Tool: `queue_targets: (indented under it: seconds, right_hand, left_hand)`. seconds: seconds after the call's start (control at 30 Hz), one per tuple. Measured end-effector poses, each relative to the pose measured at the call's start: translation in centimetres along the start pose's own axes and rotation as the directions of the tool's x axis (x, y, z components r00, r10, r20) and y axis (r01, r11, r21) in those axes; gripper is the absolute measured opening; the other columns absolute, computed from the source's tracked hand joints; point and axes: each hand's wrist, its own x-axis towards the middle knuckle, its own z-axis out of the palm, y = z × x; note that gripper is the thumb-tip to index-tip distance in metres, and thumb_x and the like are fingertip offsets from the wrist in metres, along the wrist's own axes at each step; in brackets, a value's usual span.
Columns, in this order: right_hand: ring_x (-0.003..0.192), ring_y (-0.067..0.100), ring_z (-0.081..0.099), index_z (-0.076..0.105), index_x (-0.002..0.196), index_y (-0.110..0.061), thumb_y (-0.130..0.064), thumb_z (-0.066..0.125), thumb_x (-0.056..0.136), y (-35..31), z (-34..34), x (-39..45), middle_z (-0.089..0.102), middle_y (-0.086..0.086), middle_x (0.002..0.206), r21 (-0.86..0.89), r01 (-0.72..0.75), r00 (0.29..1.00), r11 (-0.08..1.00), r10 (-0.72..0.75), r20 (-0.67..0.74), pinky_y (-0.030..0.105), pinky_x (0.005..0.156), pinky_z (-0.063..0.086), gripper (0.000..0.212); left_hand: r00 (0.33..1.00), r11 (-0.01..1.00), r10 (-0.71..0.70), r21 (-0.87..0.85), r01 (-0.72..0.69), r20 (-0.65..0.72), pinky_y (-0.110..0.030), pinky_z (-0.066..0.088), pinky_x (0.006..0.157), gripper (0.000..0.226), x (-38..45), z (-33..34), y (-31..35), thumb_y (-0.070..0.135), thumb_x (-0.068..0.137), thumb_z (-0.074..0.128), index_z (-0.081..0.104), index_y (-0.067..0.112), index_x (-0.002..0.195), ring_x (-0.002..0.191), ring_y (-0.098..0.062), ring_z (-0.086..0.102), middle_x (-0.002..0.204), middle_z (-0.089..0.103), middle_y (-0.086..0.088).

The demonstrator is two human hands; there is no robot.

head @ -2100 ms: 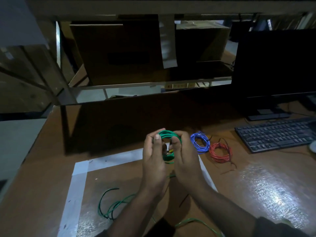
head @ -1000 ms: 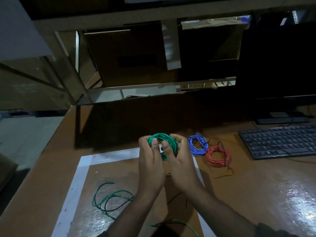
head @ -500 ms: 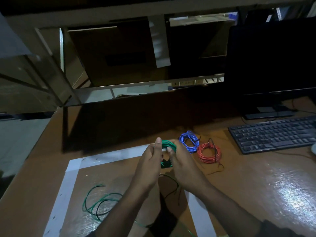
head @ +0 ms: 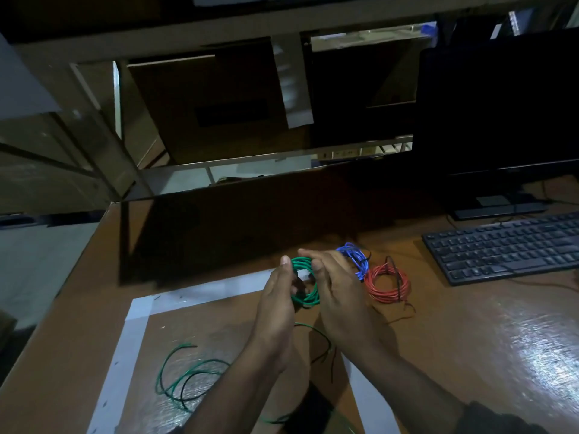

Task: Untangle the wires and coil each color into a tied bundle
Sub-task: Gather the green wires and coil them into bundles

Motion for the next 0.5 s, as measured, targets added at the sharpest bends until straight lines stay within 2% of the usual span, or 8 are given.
queue_targets:
  seconds: [0.1, 0.2, 0.3, 0.37, 0.43, 0.5]
  right_hand:
    - [0.115, -0.003, 0.051, 0.043, 0.15, -0.029, -0.063, 0.022, 0.102, 0.5, 0.3, -0.2, 0.048, -0.014, 0.125, -0.153, 0.016, 0.995, 0.988, -0.001, 0.098, 0.019, 0.091, 0.049, 0.063]
    - [0.107, 0.004, 0.054, 0.044, 0.148, -0.028, -0.047, 0.024, 0.106, 0.8, 0.4, 0.0, 0.047, -0.008, 0.125, -0.208, -0.007, 0.997, 0.978, 0.024, 0.076, 0.035, 0.088, 0.053, 0.05]
    - [0.104, 0.001, 0.054, 0.046, 0.145, -0.029, -0.033, 0.03, 0.11, 0.3, 0.3, 0.1, 0.044, -0.012, 0.122, -0.18, -0.021, 0.998, 0.983, 0.033, 0.06, 0.035, 0.088, 0.054, 0.039]
    - [0.105, -0.001, 0.053, 0.048, 0.144, -0.028, -0.027, 0.033, 0.11, 0.0, 0.2, 0.2, 0.042, -0.015, 0.119, -0.183, -0.019, 0.999, 0.983, 0.027, 0.038, 0.032, 0.088, 0.055, 0.037]
    - [0.106, 0.003, 0.054, 0.05, 0.143, -0.026, -0.024, 0.034, 0.11, -0.2, 0.0, 0.1, 0.042, -0.015, 0.118, -0.192, -0.021, 1.0, 0.981, 0.024, 0.014, 0.032, 0.087, 0.056, 0.036]
    - [0.107, 0.002, 0.053, 0.051, 0.141, -0.025, -0.024, 0.033, 0.11, -0.4, -0.1, 0.1, 0.045, -0.014, 0.119, -0.17, -0.019, 1.0, 0.985, 0.021, 0.007, 0.029, 0.087, 0.055, 0.036]
  left_hand:
    - [1.0, 0.998, -0.019, -0.053, 0.019, 0.005, -0.042, 0.051, 0.096, 0.044, 0.3, -0.1, 0.0, 0.051, 0.105, 0.044, 0.071, 0.017, 0.095, 0.099, -0.019, 0.069, 0.091, 0.074, 0.001]
    - [0.998, 0.999, -0.022, -0.032, 0.024, 0.05, -0.041, 0.048, 0.085, 0.048, 0.3, -0.3, -0.2, 0.052, 0.105, 0.043, 0.056, 0.015, 0.078, 0.078, -0.014, 0.063, 0.071, 0.061, 0.005]
    - [0.998, 0.998, -0.007, -0.054, 0.011, 0.07, -0.04, 0.051, 0.087, 0.042, 0.1, 0.1, -0.3, 0.047, 0.108, 0.041, 0.058, 0.011, 0.093, 0.082, -0.013, 0.064, 0.071, 0.06, 0.008]
    - [0.996, 0.999, 0.022, -0.041, -0.018, 0.081, -0.039, 0.051, 0.087, 0.041, 0.0, 0.2, -0.2, 0.048, 0.106, 0.044, 0.061, 0.012, 0.101, 0.088, -0.012, 0.066, 0.079, 0.066, 0.009]
    - [0.995, 0.999, 0.048, -0.019, -0.047, 0.089, -0.039, 0.054, 0.09, 0.042, 0.0, 0.2, -0.5, 0.055, 0.1, 0.051, 0.061, 0.019, 0.118, 0.102, -0.015, 0.069, 0.102, 0.073, 0.004]
    - [0.993, 0.995, 0.101, -0.003, -0.1, 0.057, -0.036, 0.056, 0.089, 0.047, 0.0, 0.4, -0.9, 0.059, 0.093, 0.055, 0.057, 0.024, 0.126, 0.106, -0.016, 0.068, 0.113, 0.07, -0.002]
